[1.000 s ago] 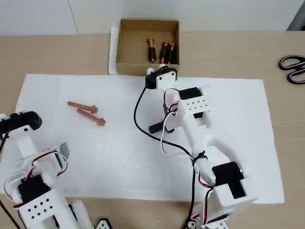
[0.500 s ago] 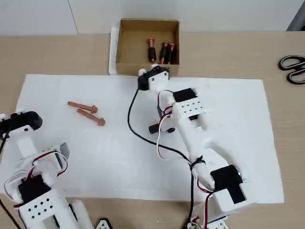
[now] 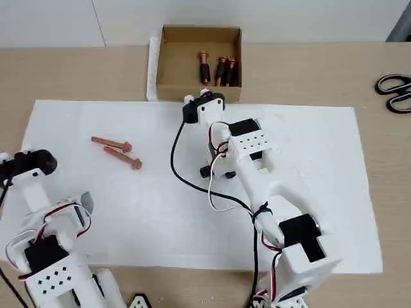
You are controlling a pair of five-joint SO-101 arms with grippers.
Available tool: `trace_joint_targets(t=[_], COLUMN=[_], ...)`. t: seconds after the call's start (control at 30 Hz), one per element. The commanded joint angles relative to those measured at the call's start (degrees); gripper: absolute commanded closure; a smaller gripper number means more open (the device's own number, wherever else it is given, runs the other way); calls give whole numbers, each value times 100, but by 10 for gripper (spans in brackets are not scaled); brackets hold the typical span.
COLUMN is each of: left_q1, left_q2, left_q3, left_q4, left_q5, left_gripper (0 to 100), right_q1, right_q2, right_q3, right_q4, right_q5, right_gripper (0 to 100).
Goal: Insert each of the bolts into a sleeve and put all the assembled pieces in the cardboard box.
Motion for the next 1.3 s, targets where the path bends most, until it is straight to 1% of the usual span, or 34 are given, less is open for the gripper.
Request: trace_joint_targets(t=[0.0, 0.2, 0.5, 0.63, 0.7, 0.8, 1.17, 1.27], left_q1=[0, 0, 0, 0, 0, 0, 0, 0], left_q2=[-35, -26, -26, -26, -26, -26, -18, -18], left_q3=[-13, -13, -13, -13, -13, -13, -4, -4], left_q4=[-132, -132, -132, -132, -132, -132, -132, -132], left_q5=[-26, -26, -26, -26, -26, -26, -26, -26], left_gripper=[742, 742, 742, 742, 742, 742, 742, 742], right_q1=[110, 382, 382, 382, 382, 382, 637, 637], right_q2=[101, 101, 110, 356, 532, 655, 681, 681], right_q3=[-35, -26, -18, -18, -44, -114, -273, -281], right_q4=[-127, -163, -163, -171, -171, -171, 40, 154], right_q5=[62, 70, 176, 176, 176, 176, 176, 176], right_gripper=[884, 884, 884, 886, 916, 994, 979, 921])
